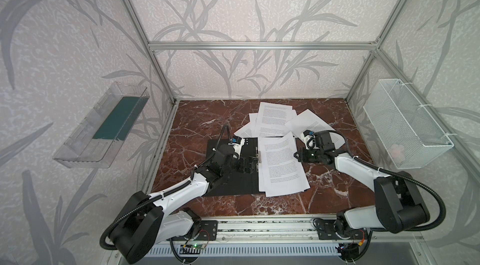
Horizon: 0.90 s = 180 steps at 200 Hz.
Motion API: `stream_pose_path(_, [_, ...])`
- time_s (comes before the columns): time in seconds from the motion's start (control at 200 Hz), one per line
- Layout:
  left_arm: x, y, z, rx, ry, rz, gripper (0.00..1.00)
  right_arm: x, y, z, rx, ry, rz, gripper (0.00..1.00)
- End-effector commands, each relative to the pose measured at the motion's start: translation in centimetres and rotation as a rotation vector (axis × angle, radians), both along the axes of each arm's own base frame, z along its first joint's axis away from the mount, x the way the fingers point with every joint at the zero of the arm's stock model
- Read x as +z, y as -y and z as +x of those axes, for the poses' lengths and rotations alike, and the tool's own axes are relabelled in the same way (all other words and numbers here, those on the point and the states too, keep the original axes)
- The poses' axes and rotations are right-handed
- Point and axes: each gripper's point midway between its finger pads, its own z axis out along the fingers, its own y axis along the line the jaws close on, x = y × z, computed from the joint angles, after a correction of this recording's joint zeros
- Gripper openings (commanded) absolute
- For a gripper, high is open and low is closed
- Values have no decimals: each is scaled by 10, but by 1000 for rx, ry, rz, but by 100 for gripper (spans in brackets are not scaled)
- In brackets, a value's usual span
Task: Put the files into the folder
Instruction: 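Move the left gripper to the metal clip bar while the right gripper withdraws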
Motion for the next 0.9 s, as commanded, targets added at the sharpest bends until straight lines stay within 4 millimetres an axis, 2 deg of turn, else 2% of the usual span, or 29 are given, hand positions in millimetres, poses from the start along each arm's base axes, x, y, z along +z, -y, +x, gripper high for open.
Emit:
stream_pose_path(0.0, [15, 9, 5, -26, 38, -29, 99, 3, 2, 5, -47, 28, 6, 0])
stream_pose_path(0.285, [13, 10, 6, -28, 31, -26, 99, 1, 8, 7, -122, 46, 24, 0])
stream_pose_path(0.895, [11, 12, 6, -34, 22, -27, 99, -4, -11, 7, -53, 18, 70, 0])
